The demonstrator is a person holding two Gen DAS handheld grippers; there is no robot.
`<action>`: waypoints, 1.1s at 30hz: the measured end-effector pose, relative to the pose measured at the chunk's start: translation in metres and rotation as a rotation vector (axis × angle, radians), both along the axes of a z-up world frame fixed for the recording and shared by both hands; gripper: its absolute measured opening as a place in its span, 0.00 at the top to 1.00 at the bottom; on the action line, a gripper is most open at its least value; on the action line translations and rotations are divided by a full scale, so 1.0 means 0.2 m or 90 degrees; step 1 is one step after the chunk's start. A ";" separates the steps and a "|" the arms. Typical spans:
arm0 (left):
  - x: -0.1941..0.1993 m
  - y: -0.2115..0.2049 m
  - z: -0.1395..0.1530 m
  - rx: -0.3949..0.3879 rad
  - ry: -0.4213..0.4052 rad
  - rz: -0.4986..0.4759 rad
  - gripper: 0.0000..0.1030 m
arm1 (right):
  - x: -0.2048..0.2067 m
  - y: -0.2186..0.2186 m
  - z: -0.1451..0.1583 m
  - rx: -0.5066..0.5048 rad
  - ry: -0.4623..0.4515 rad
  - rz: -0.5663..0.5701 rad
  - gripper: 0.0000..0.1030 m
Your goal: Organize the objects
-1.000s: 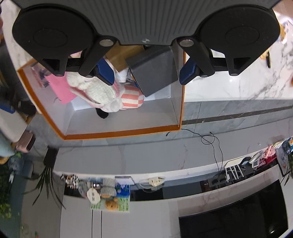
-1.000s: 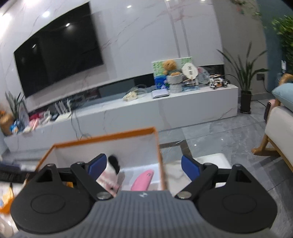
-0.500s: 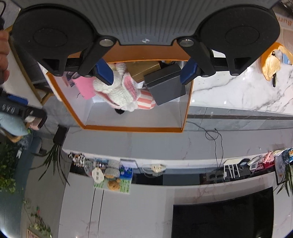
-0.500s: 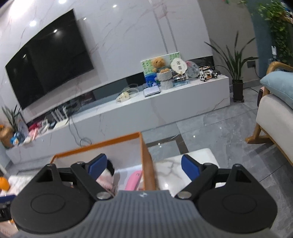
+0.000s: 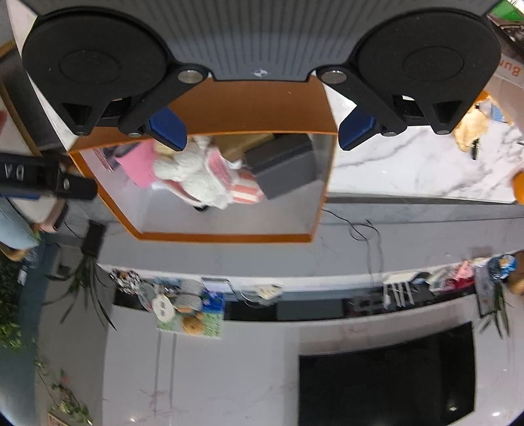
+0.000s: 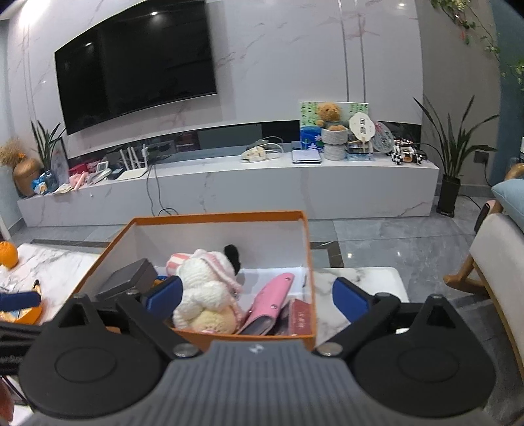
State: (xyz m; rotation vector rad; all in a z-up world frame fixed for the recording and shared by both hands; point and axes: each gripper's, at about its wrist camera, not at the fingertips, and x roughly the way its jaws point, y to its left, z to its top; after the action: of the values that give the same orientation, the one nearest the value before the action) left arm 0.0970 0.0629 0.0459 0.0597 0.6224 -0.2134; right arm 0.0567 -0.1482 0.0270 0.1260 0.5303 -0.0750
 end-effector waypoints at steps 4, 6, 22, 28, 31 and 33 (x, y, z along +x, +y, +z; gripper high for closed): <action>-0.01 0.03 0.01 -0.025 -0.002 0.018 0.00 | 0.00 0.05 -0.02 -0.011 0.009 0.016 0.04; 0.00 0.02 0.03 -0.019 -0.006 0.027 0.00 | 0.00 0.08 -0.03 -0.020 0.012 0.023 0.04; 0.07 -0.03 0.01 0.017 0.059 0.091 0.00 | 0.01 0.13 -0.04 -0.024 0.058 0.010 0.01; 0.08 -0.02 -0.02 0.008 0.099 0.098 0.00 | 0.03 0.12 -0.06 -0.023 0.086 0.001 0.01; 0.08 -0.02 -0.02 0.013 0.100 0.098 0.00 | 0.03 0.13 -0.08 -0.025 0.101 0.001 0.01; 0.08 -0.02 -0.02 0.022 0.102 0.098 0.00 | 0.03 0.13 -0.08 -0.029 0.114 0.000 0.01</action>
State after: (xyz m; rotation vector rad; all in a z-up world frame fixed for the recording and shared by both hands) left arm 0.1124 0.0579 0.0413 0.0284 0.7867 -0.0585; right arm 0.0636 -0.1218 0.0105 0.0759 0.7070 -0.0991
